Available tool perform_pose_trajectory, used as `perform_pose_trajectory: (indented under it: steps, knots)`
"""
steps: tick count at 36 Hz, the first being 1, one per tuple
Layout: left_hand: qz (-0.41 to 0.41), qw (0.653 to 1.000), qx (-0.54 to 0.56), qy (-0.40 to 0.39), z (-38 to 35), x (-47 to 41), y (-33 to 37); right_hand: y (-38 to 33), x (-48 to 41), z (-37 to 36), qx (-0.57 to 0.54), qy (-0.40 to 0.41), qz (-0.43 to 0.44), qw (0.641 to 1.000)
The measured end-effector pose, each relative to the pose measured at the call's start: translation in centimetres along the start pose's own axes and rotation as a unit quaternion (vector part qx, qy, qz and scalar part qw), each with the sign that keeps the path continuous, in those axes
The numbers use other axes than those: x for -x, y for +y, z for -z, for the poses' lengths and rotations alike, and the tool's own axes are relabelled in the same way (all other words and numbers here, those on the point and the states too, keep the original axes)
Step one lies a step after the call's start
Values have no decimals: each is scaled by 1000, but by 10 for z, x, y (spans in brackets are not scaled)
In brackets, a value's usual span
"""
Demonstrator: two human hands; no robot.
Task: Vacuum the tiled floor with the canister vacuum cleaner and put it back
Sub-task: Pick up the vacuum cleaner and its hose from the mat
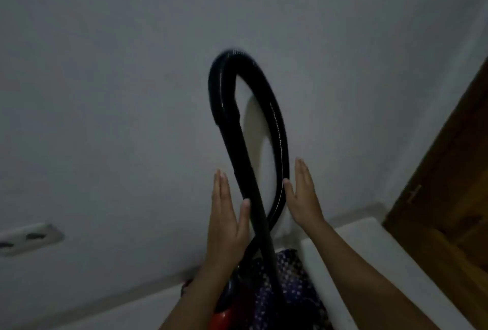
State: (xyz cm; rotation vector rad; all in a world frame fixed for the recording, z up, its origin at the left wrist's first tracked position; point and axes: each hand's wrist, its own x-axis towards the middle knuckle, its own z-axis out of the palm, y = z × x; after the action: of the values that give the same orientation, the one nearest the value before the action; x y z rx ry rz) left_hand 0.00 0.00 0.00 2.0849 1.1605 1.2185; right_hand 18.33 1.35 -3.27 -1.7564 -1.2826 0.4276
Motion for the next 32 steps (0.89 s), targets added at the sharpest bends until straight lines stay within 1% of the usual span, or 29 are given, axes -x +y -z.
perform_pose_trajectory:
  steps: [3, 4, 7, 9, 12, 16, 20, 23, 26, 30, 32]
  knots:
    - [-37, 999, 30, 17, -30, 12, -26, 40, -15, -34, -19, 37, 15, 999]
    - [-54, 997, 46, 10, -40, 14, -34, 50, -21, -43, -30, 43, 8, 999]
    - [-103, 989, 109, 3, -67, 25, -53, 82, -33, -71, -58, 84, 27, 994]
    - [-132, 983, 126, 14, -81, 27, -67, 93, -42, -83, -77, 96, 52, 991]
    - [-153, 980, 126, 35, -92, 27, -81, 104, -51, -95, -89, 103, 94, 986]
    - [-179, 975, 125, 49, -95, 30, -89, 104, -55, -100, -145, 102, 93, 980]
    - [-161, 979, 112, 60, -91, 33, -90, 98, -42, -101, -202, 59, 112, 971]
    - [-148, 983, 94, 45, -83, 32, -89, 96, -25, -97, -218, 26, 135, 966]
    - [-141, 986, 88, 34, -77, 31, -88, 95, -4, -97, -229, 21, 145, 962]
    - [-127, 985, 104, 45, -76, 32, -87, 96, 44, -111, -271, 6, 184, 945]
    - [-126, 985, 110, 45, -78, 34, -86, 97, 63, -119, -271, 4, 190, 943]
